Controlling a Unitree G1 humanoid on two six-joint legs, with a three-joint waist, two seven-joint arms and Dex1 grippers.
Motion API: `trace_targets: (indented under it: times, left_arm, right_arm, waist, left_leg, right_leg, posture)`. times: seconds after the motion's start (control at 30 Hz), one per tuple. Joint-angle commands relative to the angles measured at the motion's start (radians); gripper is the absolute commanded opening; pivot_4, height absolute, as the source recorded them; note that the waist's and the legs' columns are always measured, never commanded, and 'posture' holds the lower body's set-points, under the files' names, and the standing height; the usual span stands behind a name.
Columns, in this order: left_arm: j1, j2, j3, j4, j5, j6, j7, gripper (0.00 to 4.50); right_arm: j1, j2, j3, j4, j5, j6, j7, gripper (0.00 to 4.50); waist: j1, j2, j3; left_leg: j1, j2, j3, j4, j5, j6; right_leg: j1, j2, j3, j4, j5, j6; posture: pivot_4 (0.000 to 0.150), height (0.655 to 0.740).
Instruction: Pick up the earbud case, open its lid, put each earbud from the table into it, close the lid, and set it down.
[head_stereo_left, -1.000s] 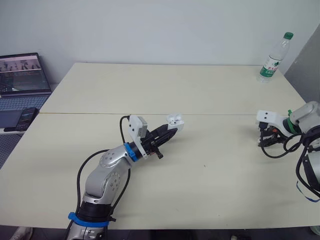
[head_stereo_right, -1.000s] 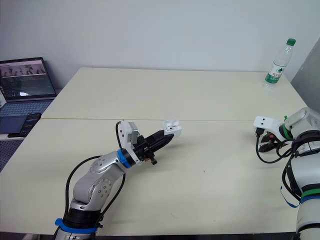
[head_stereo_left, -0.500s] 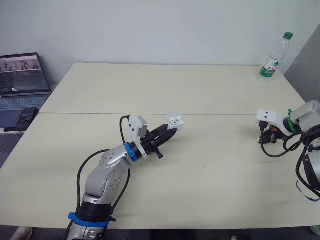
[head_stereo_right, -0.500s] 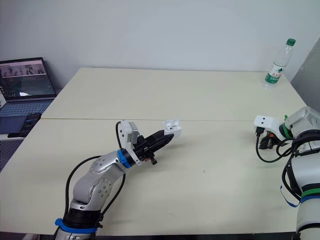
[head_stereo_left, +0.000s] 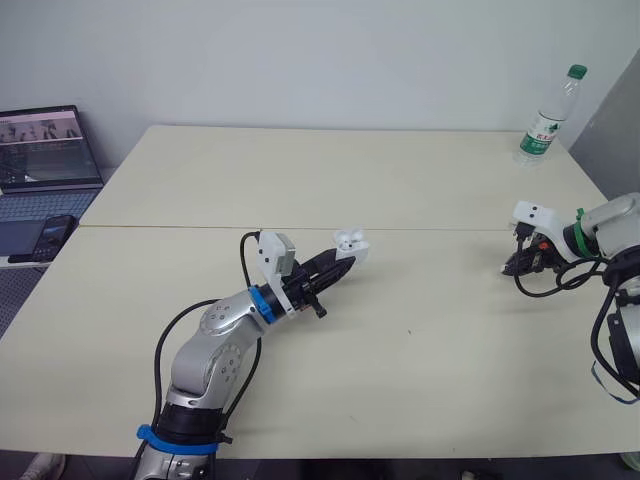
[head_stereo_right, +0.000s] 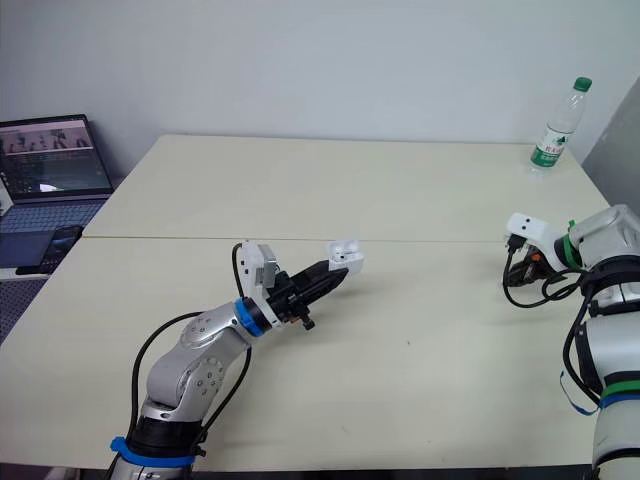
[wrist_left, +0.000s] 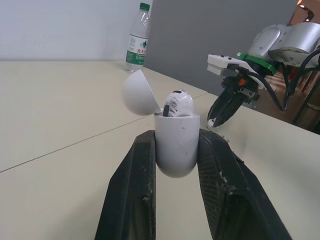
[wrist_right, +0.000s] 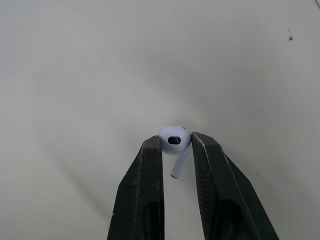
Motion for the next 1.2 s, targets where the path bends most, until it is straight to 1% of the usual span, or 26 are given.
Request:
trace_targets:
  times: [0.03,0.13,0.17,0.23,0.4,0.57,0.67,0.8,0.9,1.07,1.13,1.17,1.2]
  left_arm:
    - [-0.001,-0.009,-0.001,-0.038,-0.010,-0.011,0.000,0.80]
    - [0.000,-0.016,-0.010,-0.031,-0.010,-0.012,-0.006,0.80]
    - [0.000,-0.019,-0.014,-0.029,-0.009,-0.013,-0.008,0.80]
    - [0.000,-0.023,-0.018,-0.027,-0.009,-0.013,-0.009,0.80]
    - [-0.001,-0.025,-0.020,-0.023,-0.010,-0.013,-0.013,0.80]
    - [0.010,-0.027,-0.024,-0.027,-0.010,-0.011,-0.012,0.80]
    - [0.013,-0.030,-0.028,-0.030,-0.010,-0.010,-0.010,0.80]
    - [0.014,-0.029,-0.027,-0.031,-0.009,-0.010,-0.010,0.80]
    - [0.016,-0.028,-0.024,-0.031,-0.008,-0.011,-0.009,0.80]
    - [0.017,-0.028,-0.024,-0.030,-0.006,-0.013,-0.008,0.80]
    - [0.017,-0.028,-0.023,-0.030,-0.006,-0.014,-0.008,0.80]
    - [0.016,-0.028,-0.023,-0.029,-0.006,-0.014,-0.008,0.80]
    - [0.016,-0.028,-0.023,-0.029,-0.005,-0.015,-0.008,0.80]
  right_arm:
    - [0.147,-0.072,-0.023,-0.414,0.025,0.387,0.068,0.44]
    - [0.290,-0.077,-0.068,-0.732,0.062,0.732,0.006,0.44]
    - [0.328,-0.077,-0.079,-0.812,0.074,0.824,-0.017,0.44]
    - [0.380,-0.076,-0.099,-0.921,0.102,0.928,-0.070,0.44]
    - [0.458,-0.103,-0.106,-1.108,0.206,1.122,-0.170,0.44]
    - [0.478,-0.105,-0.114,-1.176,0.300,1.233,-0.288,0.44]
    - [0.484,-0.104,-0.111,-1.179,0.346,1.249,-0.355,0.44]
    - [0.500,-0.120,-0.103,-1.194,0.401,1.224,-0.419,0.44]
    - [0.513,-0.143,-0.094,-1.218,0.451,1.203,-0.437,0.44]
    - [0.542,-0.205,-0.064,-1.257,0.515,1.110,-0.437,0.44]
    - [0.552,-0.229,-0.051,-1.262,0.525,1.065,-0.441,1.19]
    - [0.556,-0.237,-0.048,-1.261,0.530,1.050,-0.442,1.45]
    - [0.556,-0.242,-0.047,-1.260,0.536,1.043,-0.444,1.82]
  waist:
    - [0.012,0.000,0.000]
    - [0.015,0.001,0.000]
    - [0.015,0.001,0.000]
    - [0.014,0.001,0.000]
    - [0.013,0.000,0.000]
    - [0.012,0.000,0.000]
    - [0.013,0.000,0.000]
    - [0.012,0.000,0.000]
    - [0.012,-0.001,0.000]
    - [0.013,-0.001,0.000]
    - [0.013,-0.001,0.000]
    - [0.013,-0.001,0.000]
    - [0.013,-0.001,0.000]
  left_leg:
    - [0.000,0.000,-0.001,0.000,0.000,0.000]
    - [-0.001,0.000,-0.002,0.000,0.000,0.000]
    - [-0.001,0.000,-0.002,0.000,0.000,0.000]
    - [-0.001,0.000,-0.002,0.000,0.000,0.000]
    - [-0.001,0.000,-0.001,0.001,0.000,0.000]
    - [-0.001,0.000,-0.001,0.001,0.000,0.000]
    - [-0.001,0.000,-0.001,0.001,0.000,0.000]
    - [-0.001,-0.001,-0.001,0.001,0.000,0.000]
    - [-0.001,0.000,-0.001,0.001,0.000,0.000]
    - [-0.001,0.000,-0.001,0.001,0.000,0.000]
    - [-0.001,0.000,-0.001,0.001,0.000,0.000]
    - [-0.001,0.000,-0.001,0.001,0.000,0.000]
    - [-0.001,0.000,-0.001,0.001,0.000,0.000]
  right_leg:
    - [0.000,0.000,0.000,0.000,0.000,0.000]
    - [-0.001,0.000,-0.001,0.000,0.000,0.000]
    - [-0.001,0.000,-0.001,0.000,0.000,0.000]
    - [0.000,0.000,-0.001,0.000,0.000,0.000]
    - [0.000,0.000,-0.001,0.000,0.000,0.000]
    - [0.000,0.001,-0.001,0.000,0.000,0.001]
    - [0.000,0.002,-0.001,0.000,0.000,0.001]
    - [0.000,0.002,-0.001,-0.001,0.000,0.001]
    - [0.000,0.002,-0.001,-0.001,0.000,0.001]
    - [0.000,0.003,-0.001,-0.001,0.000,0.001]
    - [0.000,0.003,-0.001,-0.001,0.000,0.001]
    - [0.000,0.003,-0.001,-0.001,0.000,0.001]
    - [0.000,0.003,-0.001,-0.001,0.000,0.001]
  posture:
    - [0.150,0.7400]
    - [0.150,0.7400]
    - [0.150,0.7400]
    - [0.150,0.7400]
    - [0.150,0.7400]
    - [0.150,0.7400]
    - [0.150,0.7400]
    - [0.150,0.7400]
    - [0.150,0.7400]
    - [0.150,0.7400]
    - [0.150,0.7400]
    - [0.150,0.7400]
    - [0.150,0.7400]
